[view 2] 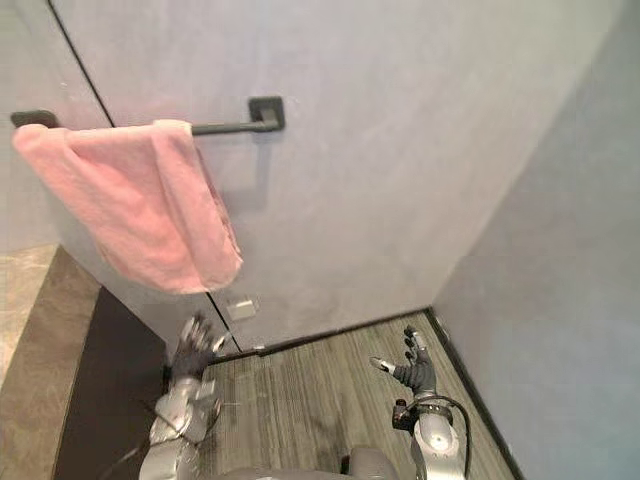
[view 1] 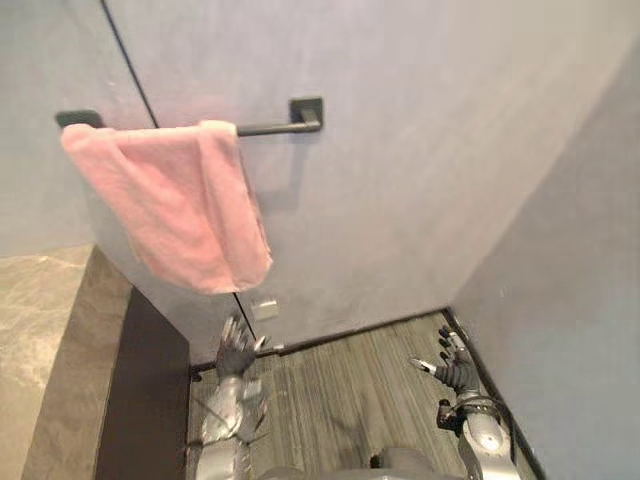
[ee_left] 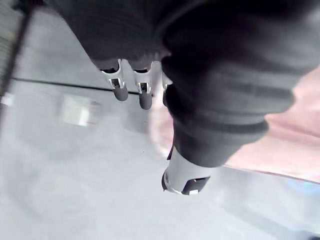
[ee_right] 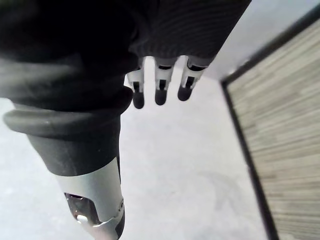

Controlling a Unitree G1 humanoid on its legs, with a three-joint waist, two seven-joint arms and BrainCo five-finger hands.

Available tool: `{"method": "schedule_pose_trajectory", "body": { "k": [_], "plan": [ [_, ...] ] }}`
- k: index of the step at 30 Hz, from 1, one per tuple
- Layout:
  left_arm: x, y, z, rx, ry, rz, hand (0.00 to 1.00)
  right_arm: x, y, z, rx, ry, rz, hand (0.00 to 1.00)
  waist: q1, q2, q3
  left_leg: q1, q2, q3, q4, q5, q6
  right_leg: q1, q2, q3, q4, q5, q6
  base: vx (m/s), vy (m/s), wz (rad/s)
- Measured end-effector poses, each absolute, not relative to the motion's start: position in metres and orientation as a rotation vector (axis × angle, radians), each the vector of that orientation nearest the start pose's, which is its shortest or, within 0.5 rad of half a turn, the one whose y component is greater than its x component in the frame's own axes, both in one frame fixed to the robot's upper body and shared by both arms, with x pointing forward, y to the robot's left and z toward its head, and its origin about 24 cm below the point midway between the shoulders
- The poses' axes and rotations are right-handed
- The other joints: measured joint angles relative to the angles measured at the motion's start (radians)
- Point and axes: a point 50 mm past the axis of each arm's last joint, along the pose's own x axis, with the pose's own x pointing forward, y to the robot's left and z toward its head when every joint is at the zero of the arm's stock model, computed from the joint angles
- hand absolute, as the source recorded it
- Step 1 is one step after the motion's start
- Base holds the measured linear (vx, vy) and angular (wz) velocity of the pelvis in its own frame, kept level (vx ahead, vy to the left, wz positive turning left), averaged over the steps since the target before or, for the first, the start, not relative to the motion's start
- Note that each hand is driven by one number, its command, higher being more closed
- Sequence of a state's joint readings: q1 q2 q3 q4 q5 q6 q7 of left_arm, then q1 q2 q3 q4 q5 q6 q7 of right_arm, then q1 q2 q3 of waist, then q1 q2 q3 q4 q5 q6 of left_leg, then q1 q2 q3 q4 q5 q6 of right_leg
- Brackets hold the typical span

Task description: Organize washtable

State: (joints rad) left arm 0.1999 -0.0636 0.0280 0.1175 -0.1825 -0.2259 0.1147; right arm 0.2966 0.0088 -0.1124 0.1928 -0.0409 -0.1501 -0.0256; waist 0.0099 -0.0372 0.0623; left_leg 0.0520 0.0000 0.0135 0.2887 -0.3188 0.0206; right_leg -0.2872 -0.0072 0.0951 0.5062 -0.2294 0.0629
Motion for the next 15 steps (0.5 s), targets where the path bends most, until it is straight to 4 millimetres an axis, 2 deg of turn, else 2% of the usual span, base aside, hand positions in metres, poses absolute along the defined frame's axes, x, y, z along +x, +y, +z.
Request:
{"method": "schedule_pose_trajectory", "body": {
  "k": [1, 2, 3, 4, 5, 6, 7, 8, 9, 10, 11, 12, 13, 15],
  "plan": [
    [0.206, 0.161, -0.002, -0.227, 0.051, 0.244, 0.0, 0.163, -0.19, -0.051, -0.038, 0.348, -0.213, 0.0, 0.005, -0.04, 0.001, 0.021, -0.018, -0.015, 0.023, -0.027, -0.011, 0.0, -0.011, 0.024, -0.036, 0.101, -0.001, 0.47, -0.18, 0.86],
    [0.202, 0.156, -0.004, -0.22, 0.063, 0.254, 0.0, 0.157, -0.193, -0.056, -0.044, 0.38, -0.233, 0.0, 0.009, -0.013, -0.009, 0.026, 0.023, -0.044, 0.098, -0.057, -0.031, 0.04, 0.009, -0.028, -0.006, 0.059, -0.028, 0.55, -0.204, 0.74],
    [0.201, 0.152, -0.003, -0.202, 0.06, 0.252, 0.0, 0.156, -0.194, -0.056, -0.035, 0.376, -0.246, 0.0, 0.013, 0.002, -0.013, -0.002, 0.047, -0.04, 0.17, -0.051, -0.043, 0.062, 0.015, -0.058, -0.021, 0.047, -0.046, 0.53, -0.187, 0.72],
    [0.201, 0.152, -0.002, -0.189, 0.053, 0.255, 0.0, 0.155, -0.196, -0.056, -0.041, 0.378, -0.253, 0.0, 0.01, 0.014, -0.013, -0.034, 0.063, -0.033, 0.241, -0.045, -0.053, 0.076, 0.021, -0.068, -0.044, 0.045, -0.05, 0.46, -0.156, 0.55],
    [0.203, 0.152, 0.004, -0.164, 0.028, 0.26, 0.0, 0.16, -0.198, -0.053, -0.044, 0.363, -0.252, 0.0, 0.016, 0.027, 0.003, -0.125, 0.108, 0.013, 0.386, -0.041, -0.082, 0.114, 0.029, -0.068, -0.095, 0.042, -0.056, 0.41, -0.135, 0.46],
    [0.203, 0.153, 0.008, -0.15, 0.012, 0.263, 0.0, 0.16, -0.198, -0.053, -0.041, 0.363, -0.258, 0.0, 0.022, 0.028, 0.007, -0.169, 0.156, 0.081, 0.443, -0.044, -0.077, 0.147, 0.028, -0.074, -0.131, 0.042, -0.057, 0.46, -0.128, 0.33],
    [0.203, 0.152, 0.009, -0.137, 0.005, 0.259, 0.0, 0.16, -0.198, -0.053, -0.042, 0.36, -0.268, 0.0, 0.031, 0.03, 0.005, -0.182, 0.182, 0.112, 0.453, -0.046, -0.073, 0.171, 0.024, -0.076, -0.15, 0.042, -0.058, 0.42, -0.089, 0.13],
    [0.199, 0.153, 0.011, -0.124, -0.002, 0.258, 0.0, 0.158, -0.202, -0.054, -0.048, 0.366, -0.294, 0.0, 0.038, 0.021, 0.01, -0.194, 0.228, 0.142, 0.435, -0.047, -0.069, 0.205, 0.021, -0.077, -0.169, 0.042, -0.058, 0.33, -0.047, -0.08],
    [0.194, 0.152, 0.01, -0.113, 0.001, 0.255, 0.0, 0.162, -0.201, -0.055, -0.044, 0.366, -0.294, 0.0, 0.04, 0.023, 0.006, -0.197, 0.243, 0.127, 0.37, -0.044, -0.063, 0.22, 0.018, -0.071, -0.177, 0.041, -0.06, 0.3, 0.036, -0.26],
    [0.191, 0.152, 0.007, -0.11, 0.016, 0.251, 0.0, 0.164, -0.202, -0.059, -0.043, 0.377, -0.297, 0.0, 0.043, 0.028, -0.002, -0.198, 0.238, 0.105, 0.292, -0.036, -0.067, 0.222, 0.018, -0.062, -0.181, 0.041, -0.06, 0.22, 0.09, -0.39],
    [0.185, 0.146, 0.002, -0.104, 0.043, 0.226, 0.0, 0.163, -0.207, -0.067, -0.054, 0.414, -0.308, 0.0, 0.042, 0.048, -0.014, -0.206, 0.229, 0.04, 0.162, 0.035, -0.072, 0.223, 0.024, -0.056, -0.188, 0.04, -0.058, 0.26, 0.178, -0.33],
    [0.184, 0.143, 0.0, -0.104, 0.056, 0.206, 0.0, 0.161, -0.21, -0.071, -0.059, 0.438, -0.313, 0.0, 0.04, 0.061, -0.021, -0.214, 0.226, 0.01, 0.111, 0.092, -0.088, 0.223, 0.028, -0.057, -0.196, 0.039, -0.057, 0.21, 0.197, -0.23],
    [0.179, 0.136, -0.007, -0.102, 0.09, 0.153, 0.0, 0.154, -0.21, -0.087, -0.054, 0.524, -0.317, 0.0, 0.029, 0.054, -0.036, -0.193, 0.193, -0.01, 0.073, 0.094, -0.139, 0.228, 0.008, -0.052, -0.208, 0.031, -0.036, 0.21, 0.188, 0.04],
    [0.177, 0.125, -0.015, -0.092, 0.13, 0.05, 0.0, 0.139, -0.205, -0.103, -0.03, 0.618, -0.32, 0.0, 0.026, 0.029, -0.045, -0.159, 0.157, -0.006, 0.012, 0.111, -0.137, 0.232, -0.03, -0.056, -0.217, 0.041, -0.018, 0.17, 0.162, 0.16]
  ]
}}
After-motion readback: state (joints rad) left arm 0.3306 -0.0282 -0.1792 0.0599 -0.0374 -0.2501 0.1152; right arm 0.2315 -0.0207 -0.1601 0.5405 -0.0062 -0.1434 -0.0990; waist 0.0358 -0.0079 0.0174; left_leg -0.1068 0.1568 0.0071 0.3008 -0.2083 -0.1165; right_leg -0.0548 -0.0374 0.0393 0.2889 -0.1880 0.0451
